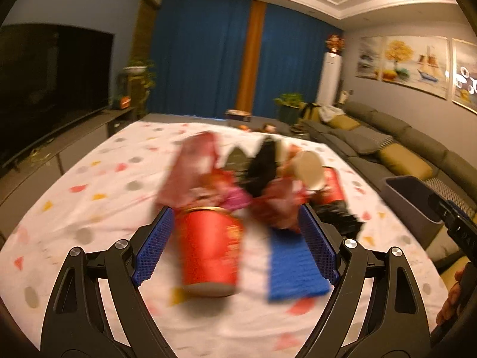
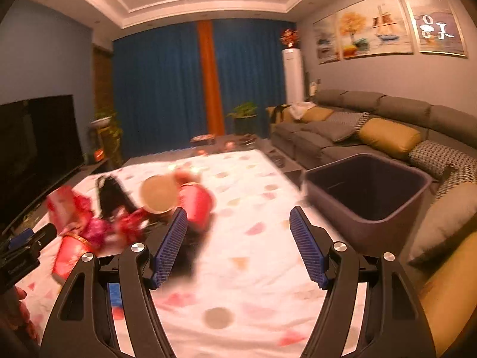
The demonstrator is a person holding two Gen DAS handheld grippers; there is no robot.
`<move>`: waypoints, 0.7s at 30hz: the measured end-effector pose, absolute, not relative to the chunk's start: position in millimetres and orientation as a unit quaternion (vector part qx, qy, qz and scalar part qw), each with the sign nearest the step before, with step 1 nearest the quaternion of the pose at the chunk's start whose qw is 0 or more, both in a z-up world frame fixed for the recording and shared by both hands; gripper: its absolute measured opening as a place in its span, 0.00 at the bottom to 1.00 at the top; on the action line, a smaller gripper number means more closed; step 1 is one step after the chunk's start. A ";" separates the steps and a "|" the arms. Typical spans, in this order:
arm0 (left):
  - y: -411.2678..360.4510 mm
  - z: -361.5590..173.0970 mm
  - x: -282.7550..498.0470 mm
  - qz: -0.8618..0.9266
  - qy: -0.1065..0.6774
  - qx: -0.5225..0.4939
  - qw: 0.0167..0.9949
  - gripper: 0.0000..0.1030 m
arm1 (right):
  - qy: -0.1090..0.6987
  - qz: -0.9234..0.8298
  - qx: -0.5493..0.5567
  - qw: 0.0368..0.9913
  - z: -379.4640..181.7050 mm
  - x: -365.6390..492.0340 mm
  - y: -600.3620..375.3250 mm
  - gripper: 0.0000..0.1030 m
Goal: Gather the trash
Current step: 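Move both tools back to the trash pile on the table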
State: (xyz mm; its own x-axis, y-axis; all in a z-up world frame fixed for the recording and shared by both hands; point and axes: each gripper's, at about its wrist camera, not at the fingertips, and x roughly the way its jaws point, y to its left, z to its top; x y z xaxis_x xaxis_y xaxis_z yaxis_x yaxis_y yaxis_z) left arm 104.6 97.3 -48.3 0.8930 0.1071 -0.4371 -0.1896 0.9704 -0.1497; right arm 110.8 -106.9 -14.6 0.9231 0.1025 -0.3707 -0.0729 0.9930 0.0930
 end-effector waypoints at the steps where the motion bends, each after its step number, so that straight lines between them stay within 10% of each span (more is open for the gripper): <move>1: 106.1 -49.4 100.5 0.085 0.218 -0.099 0.967 0.81 | 0.192 0.050 0.035 0.979 -16.1 112.5 -99.2 0.68; 21: 147.3 -49.9 111.7 0.099 0.213 -0.117 0.965 0.81 | 0.268 0.096 -0.010 0.958 -63.3 170.4 -17.5 0.55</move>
